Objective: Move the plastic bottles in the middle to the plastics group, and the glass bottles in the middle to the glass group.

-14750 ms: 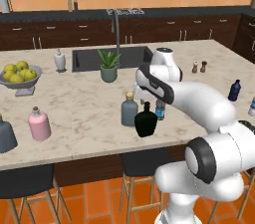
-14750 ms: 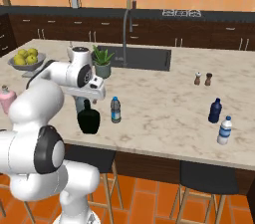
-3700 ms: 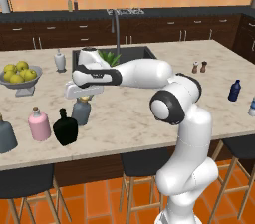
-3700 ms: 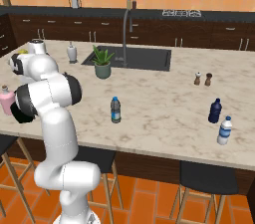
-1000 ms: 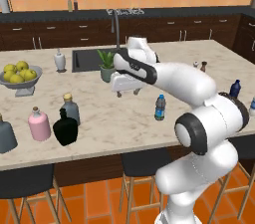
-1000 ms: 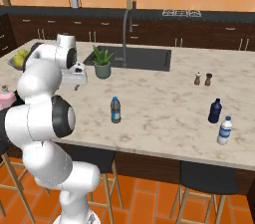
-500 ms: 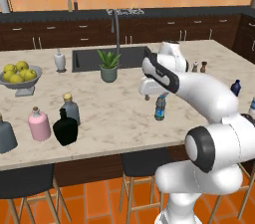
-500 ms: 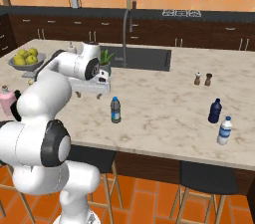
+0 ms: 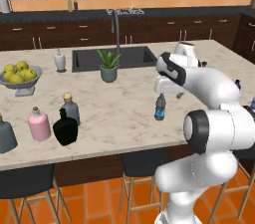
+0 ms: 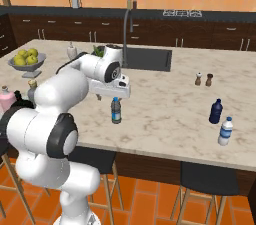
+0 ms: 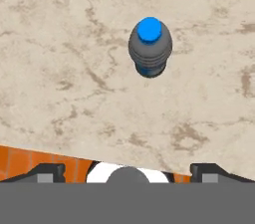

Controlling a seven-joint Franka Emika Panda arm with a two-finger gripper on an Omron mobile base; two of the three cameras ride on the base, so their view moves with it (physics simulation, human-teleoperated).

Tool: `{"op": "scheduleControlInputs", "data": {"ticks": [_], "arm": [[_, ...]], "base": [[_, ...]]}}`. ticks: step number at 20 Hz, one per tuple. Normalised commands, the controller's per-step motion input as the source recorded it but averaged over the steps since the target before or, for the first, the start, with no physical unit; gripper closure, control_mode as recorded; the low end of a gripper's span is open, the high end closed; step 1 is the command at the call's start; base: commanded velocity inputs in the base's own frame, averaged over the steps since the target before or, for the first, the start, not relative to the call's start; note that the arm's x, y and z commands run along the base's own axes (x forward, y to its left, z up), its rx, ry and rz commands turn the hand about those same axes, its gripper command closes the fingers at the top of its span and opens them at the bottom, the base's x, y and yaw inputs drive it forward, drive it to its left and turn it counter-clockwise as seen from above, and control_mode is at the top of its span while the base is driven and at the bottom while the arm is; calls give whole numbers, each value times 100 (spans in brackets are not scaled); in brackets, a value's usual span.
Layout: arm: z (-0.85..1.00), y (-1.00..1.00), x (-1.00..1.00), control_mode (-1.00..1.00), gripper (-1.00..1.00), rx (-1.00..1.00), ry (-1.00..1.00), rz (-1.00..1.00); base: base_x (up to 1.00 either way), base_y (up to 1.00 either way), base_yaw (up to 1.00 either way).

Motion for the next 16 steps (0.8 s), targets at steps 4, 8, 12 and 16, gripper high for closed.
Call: {"op": "scheduleControlInputs", "data": {"ticks": [4,8,12,16], "arm": [[-26,22,37,-100,-100,-4,2,-5],[-28,2,33,-100,-100,-6,6,-4],[-32,-1,37,-100,-100,-6,2,-4],[-16,-16,24,-100,-100,0,3,-1]], "base": [[0,0,0],[0,0,0],[0,0,0],[0,0,0]]}}
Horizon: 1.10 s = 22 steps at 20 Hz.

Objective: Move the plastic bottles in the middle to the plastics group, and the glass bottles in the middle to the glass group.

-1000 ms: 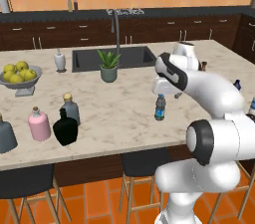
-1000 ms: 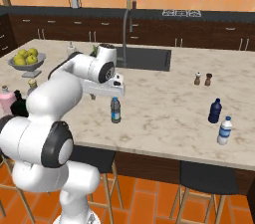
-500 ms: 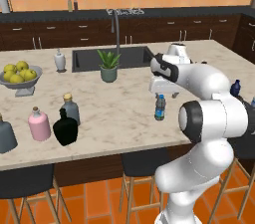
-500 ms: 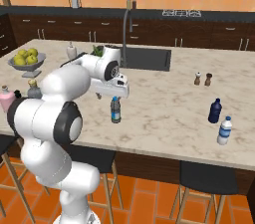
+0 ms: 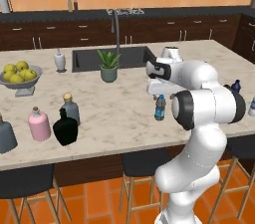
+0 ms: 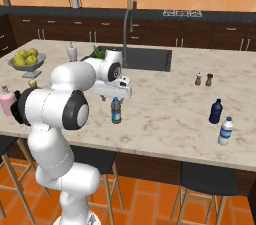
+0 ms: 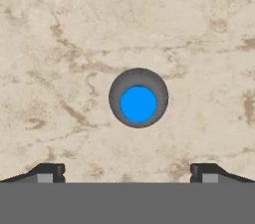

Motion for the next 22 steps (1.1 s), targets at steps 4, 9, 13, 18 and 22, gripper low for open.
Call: {"op": "scheduleControlInputs", "data": {"ticks": [4,9,13,18,22], "arm": [[-13,-14,23,-100,-100,0,0,0],[-15,-2,30,-100,-100,0,0,0],[-19,0,12,-100,-100,0,0,0],[-15,0,-3,-100,-100,0,0,0],[-23,2,0,-100,-100,0,0,0]], "base": [[0,0,0],[0,0,0],[0,0,0],[0,0,0],[0,0,0]]}}
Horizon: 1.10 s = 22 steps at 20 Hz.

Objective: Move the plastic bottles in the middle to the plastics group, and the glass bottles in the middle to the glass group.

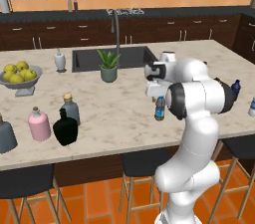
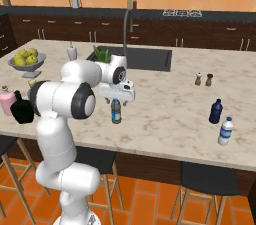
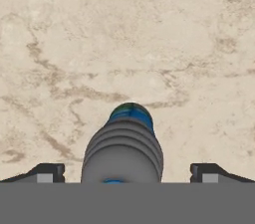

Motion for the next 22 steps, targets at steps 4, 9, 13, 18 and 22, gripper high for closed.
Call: {"op": "scheduleControlInputs", "data": {"ticks": [4,9,13,18,22], "arm": [[-33,7,-1,-100,100,0,1,0],[-21,-8,-9,-100,100,0,1,0],[2,-64,-34,-100,100,0,6,-9],[18,-85,-39,-100,100,-5,3,-17],[23,-88,-24,-100,100,-10,-1,-13]], "base": [[0,0,0],[0,0,0],[0,0,0],[0,0,0],[0,0,0]]}}
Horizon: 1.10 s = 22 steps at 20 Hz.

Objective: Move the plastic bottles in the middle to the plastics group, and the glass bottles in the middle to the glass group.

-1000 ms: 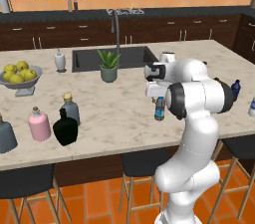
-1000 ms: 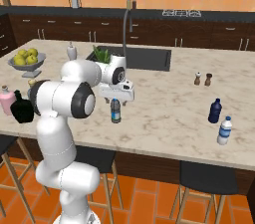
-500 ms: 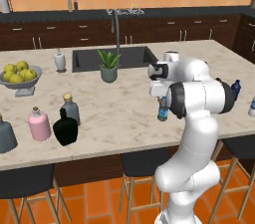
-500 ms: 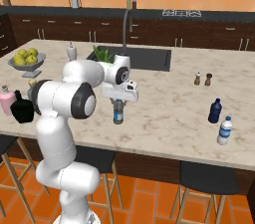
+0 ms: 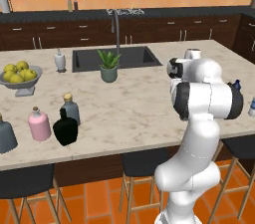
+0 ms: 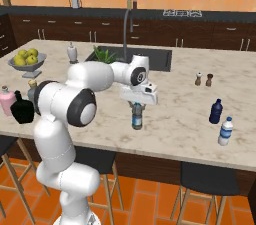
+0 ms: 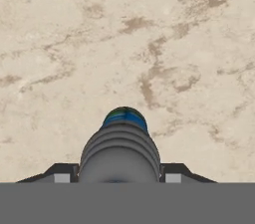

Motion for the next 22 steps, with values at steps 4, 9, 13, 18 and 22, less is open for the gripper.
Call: {"op": "scheduleControlInputs", "data": {"ticks": [4,9,13,18,22], "arm": [[14,-85,-9,-100,100,-15,-2,-24],[5,-84,-3,-100,100,-15,-4,-29],[0,-78,0,-100,100,-9,-14,-38],[0,-81,0,-100,100,-3,-15,-38],[0,-82,8,-100,100,0,-7,-37]], "base": [[0,0,0],[0,0,0],[0,0,0],[0,0,0],[0,0,0]]}}
